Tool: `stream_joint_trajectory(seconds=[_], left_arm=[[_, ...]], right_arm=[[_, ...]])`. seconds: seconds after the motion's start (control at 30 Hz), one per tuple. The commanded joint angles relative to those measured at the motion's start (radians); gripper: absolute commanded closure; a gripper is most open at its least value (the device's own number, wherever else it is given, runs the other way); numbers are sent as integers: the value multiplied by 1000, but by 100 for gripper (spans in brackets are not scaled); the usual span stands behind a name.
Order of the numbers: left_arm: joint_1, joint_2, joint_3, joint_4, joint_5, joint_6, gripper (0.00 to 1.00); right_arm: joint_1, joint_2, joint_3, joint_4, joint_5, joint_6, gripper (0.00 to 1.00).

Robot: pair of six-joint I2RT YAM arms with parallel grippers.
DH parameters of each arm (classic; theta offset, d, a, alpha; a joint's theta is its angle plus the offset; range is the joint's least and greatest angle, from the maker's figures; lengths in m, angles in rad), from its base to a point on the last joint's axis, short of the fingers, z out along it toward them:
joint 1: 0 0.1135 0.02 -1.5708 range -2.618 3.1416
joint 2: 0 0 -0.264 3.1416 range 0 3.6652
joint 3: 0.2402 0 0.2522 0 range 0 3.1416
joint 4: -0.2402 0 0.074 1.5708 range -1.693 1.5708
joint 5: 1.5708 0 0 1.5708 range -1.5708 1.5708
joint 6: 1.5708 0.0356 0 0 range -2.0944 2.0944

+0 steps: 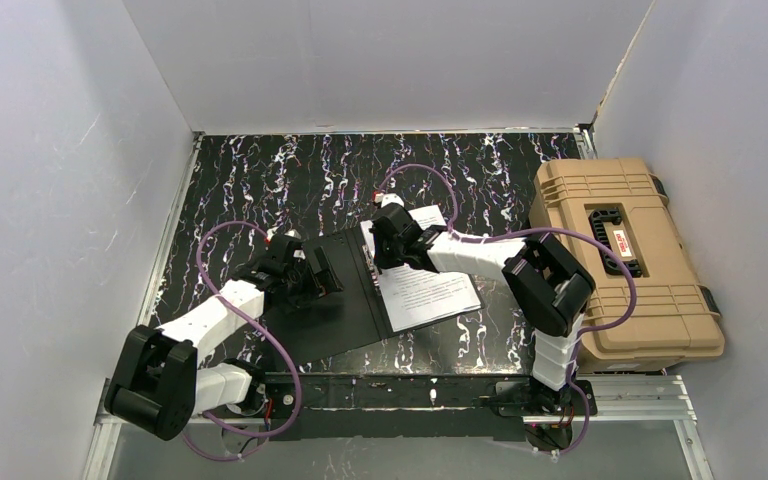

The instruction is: Put the files into the folder

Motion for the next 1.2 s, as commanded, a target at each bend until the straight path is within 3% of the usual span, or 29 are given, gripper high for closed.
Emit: stream_joint_trajectory(seconds=[0.0,0.73,1.17], left_arm=[[-3,12,-25,9,-26,-18,2],[-3,54,-66,75,-32,-84,2],[-4,36,-55,58,-34,-71,2]], right_arm=[[1,-25,-34,6,-9,2,92],[2,-75,-111,18,-45,28,93],[2,-137,-54,-30,-5,5,91]])
